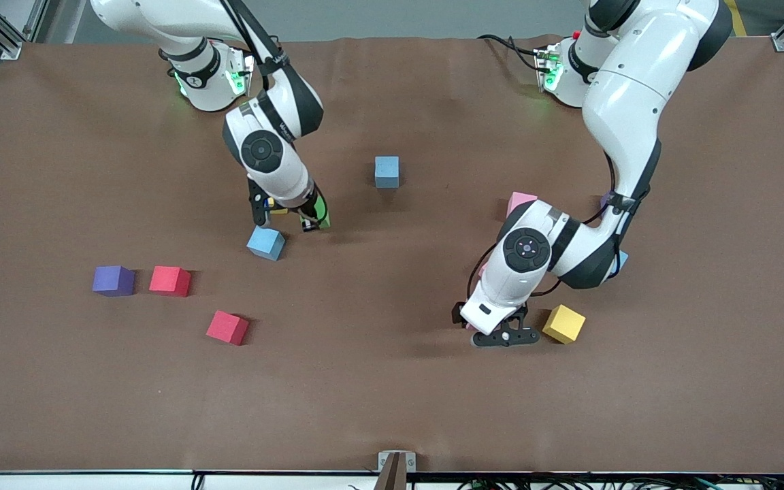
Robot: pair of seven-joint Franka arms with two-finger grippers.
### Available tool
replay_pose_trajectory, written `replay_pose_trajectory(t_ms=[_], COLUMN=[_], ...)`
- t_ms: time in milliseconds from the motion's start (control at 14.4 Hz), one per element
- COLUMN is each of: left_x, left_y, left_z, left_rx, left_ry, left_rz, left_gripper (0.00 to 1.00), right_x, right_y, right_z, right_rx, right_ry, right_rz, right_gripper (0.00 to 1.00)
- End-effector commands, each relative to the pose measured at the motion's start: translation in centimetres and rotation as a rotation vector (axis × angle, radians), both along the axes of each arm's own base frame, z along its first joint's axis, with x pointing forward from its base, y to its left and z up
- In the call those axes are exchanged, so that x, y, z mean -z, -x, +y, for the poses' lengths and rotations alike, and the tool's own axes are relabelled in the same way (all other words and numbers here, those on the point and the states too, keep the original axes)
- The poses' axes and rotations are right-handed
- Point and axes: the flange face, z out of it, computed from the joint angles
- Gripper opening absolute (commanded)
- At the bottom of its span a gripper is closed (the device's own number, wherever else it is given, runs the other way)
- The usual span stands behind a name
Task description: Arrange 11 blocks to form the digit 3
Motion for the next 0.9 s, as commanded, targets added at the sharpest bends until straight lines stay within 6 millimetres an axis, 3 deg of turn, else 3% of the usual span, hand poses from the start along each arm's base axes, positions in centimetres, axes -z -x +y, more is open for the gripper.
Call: replay_pose_trajectory(t_ms=[0,208,486,694,833], left_x=[1.0,2.1,3.4,2.7,1.7], left_y=[-0.3,-0.1,0.1,0.3,0.5], left_z=[-0.4,-0.3,-0.3,-0.8,-0.9], left_rx=[0.018,0.022,0.056,0.039,0.007], left_ry=[-0.009,-0.015,-0.019,-0.005,-0.003], left_rz=[0.014,0.028,0.047,0.046,0.050], left_gripper=[0.95,0.92,0.81,0.54,0.29], right_x=[-0.9,-0.1,0.6,1.5,1.9], right_y=[2.6,4.9,7.2,8.3,8.5], right_z=[1.3,3.5,6.1,6.0,5.8], right_rx=[0.082,0.066,0.080,0.088,0.091], right_ry=[-0.033,-0.028,-0.037,-0.018,-0.014], right_rz=[0.015,0.021,-0.010,0.004,0.005], right_gripper=[0.00,0.00,0.00,0.00,0.00])
